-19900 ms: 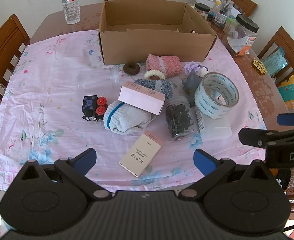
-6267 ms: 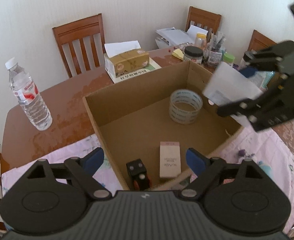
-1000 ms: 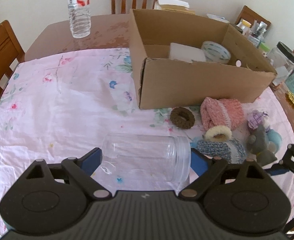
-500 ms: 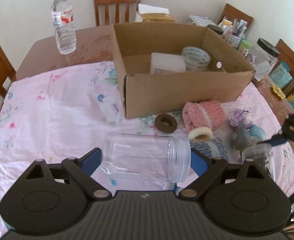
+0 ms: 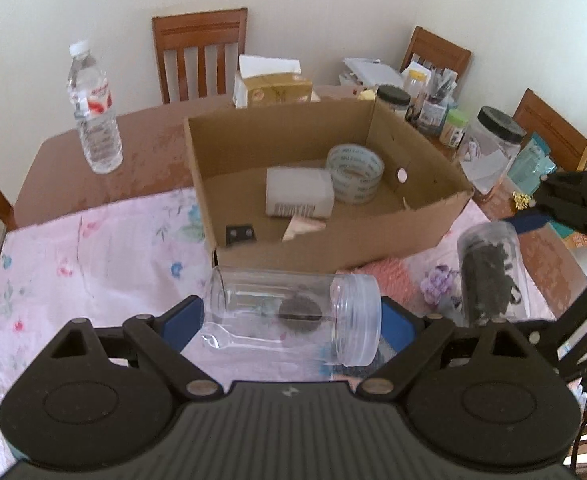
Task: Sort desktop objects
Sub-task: 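Carry both jars over the cardboard box and open both tools to drop them, then move the left tool to the pink cosmetic box and grasp it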
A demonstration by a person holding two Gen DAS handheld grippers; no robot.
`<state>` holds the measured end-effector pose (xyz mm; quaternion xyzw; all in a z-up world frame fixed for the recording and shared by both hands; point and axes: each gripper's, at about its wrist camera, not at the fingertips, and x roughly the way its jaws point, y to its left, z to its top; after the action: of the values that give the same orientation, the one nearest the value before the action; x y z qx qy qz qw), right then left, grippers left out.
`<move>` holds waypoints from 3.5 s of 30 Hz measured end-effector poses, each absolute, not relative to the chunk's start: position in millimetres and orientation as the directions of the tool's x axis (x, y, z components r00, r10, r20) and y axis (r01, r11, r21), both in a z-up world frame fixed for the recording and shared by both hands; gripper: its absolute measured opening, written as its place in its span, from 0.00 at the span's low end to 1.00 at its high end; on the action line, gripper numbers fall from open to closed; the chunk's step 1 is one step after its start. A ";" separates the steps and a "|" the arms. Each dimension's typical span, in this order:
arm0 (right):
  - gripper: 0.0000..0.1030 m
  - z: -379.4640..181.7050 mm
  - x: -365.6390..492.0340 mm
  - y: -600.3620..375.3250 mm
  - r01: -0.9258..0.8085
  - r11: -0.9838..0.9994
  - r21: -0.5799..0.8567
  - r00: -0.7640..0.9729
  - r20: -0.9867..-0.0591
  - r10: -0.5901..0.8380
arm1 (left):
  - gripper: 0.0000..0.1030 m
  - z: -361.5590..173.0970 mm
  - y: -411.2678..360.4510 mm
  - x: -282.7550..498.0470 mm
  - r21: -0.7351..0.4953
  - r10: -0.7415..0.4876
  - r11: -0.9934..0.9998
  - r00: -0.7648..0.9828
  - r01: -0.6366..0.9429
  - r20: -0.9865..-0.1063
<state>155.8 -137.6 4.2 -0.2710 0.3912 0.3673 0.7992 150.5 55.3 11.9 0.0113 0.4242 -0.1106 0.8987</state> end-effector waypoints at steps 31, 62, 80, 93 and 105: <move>0.92 19.6 274.3 -138.4 -0.590 0.803 -0.086 0.572 -0.746 0.341 | 0.89 27.1 52.3 237.5 -0.070 -0.211 0.968 0.638 0.239 -0.740; 0.92 16.7 256.7 -151.6 -0.566 0.821 -0.078 0.572 -0.754 0.323 | 0.91 1.1 32.3 311.7 0.250 -0.058 0.899 0.663 0.359 -0.747; 0.92 11.3 235.8 -151.7 -0.577 0.814 -0.067 0.553 -0.765 0.330 | 0.92 13.6 41.4 275.6 0.190 -0.106 0.905 0.634 0.380 -0.766; 0.92 7.0 211.6 -162.1 -0.574 0.818 -0.050 0.542 -0.772 0.333 | 0.92 27.8 36.7 224.4 0.139 -0.156 0.910 0.632 0.392 -0.759; 0.92 -3.9 182.2 -182.2 -0.555 0.832 -0.018 0.526 -0.782 0.334 | 0.92 17.1 24.1 173.6 0.078 -0.197 0.915 0.606 0.396 -0.771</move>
<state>182.2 -182.2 -3.9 -0.1337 0.4130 0.2573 0.8633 173.6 24.1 17.1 0.1211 0.4113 -0.1668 0.8879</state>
